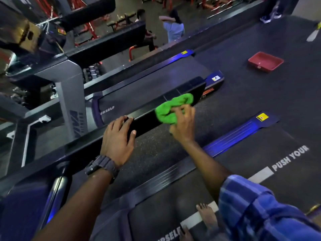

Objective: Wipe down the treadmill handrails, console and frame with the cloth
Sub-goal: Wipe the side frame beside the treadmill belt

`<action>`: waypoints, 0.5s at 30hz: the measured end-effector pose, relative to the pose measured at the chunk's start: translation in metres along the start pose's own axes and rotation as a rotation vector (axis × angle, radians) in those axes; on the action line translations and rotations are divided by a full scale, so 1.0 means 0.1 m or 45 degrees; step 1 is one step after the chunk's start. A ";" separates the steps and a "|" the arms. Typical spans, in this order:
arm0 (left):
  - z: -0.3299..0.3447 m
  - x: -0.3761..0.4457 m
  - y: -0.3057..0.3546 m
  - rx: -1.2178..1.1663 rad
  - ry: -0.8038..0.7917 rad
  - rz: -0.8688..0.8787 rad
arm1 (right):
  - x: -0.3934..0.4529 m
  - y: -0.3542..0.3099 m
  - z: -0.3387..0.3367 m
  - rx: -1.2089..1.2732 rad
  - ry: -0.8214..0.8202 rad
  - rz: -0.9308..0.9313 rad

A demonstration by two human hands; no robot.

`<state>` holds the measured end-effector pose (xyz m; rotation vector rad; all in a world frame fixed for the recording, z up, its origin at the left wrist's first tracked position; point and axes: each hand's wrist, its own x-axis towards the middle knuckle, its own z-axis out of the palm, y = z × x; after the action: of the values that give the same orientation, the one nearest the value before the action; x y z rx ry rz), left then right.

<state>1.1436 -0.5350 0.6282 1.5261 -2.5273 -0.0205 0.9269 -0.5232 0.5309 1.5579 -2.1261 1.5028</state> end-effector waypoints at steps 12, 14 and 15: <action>-0.07 -0.11 -0.02 -0.032 0.088 -0.157 | -0.18 0.12 0.00 0.058 -0.099 0.105; -0.07 -0.13 -0.04 0.025 0.068 -0.175 | 0.04 0.15 -0.02 0.220 0.189 0.489; -0.06 -0.13 -0.05 0.046 0.057 -0.180 | 0.21 0.07 -0.03 0.331 0.352 0.675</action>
<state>1.1549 -0.5254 0.6314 1.6969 -2.3932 0.0392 0.9100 -0.5349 0.5403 0.7879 -2.3536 2.0796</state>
